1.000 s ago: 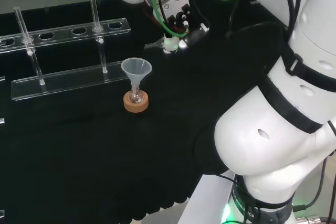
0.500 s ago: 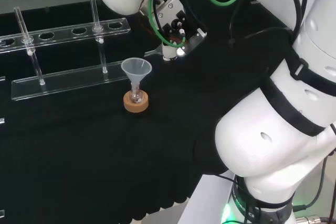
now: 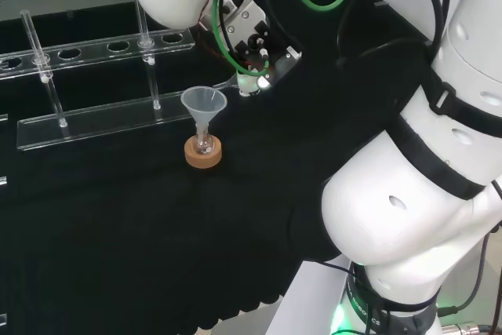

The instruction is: Pour all the NaCl from the weighing funnel into the round-bottom flask.

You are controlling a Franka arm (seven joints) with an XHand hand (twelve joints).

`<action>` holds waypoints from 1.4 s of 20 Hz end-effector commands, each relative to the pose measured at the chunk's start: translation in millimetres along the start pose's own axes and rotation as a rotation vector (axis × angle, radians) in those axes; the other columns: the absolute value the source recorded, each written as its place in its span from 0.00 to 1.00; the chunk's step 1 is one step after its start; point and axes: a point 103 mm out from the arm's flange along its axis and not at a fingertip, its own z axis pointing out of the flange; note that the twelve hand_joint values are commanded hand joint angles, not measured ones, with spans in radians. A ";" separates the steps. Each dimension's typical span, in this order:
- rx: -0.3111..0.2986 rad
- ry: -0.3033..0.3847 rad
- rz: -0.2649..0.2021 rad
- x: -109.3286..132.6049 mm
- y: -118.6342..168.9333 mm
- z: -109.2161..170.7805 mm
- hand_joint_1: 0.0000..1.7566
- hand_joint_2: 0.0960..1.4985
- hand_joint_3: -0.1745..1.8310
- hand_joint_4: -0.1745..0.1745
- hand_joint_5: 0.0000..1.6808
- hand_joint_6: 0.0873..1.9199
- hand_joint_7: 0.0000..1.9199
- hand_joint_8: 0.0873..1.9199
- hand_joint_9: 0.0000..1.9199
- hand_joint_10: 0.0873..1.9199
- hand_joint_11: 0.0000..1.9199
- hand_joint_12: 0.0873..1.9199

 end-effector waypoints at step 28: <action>0.046 -0.174 -0.007 5.5 8.0 -12.4 0.66 0.34 0.44 1.00 0.84 0.19 0.41 0.28 0.62 0.06 0.54 0.45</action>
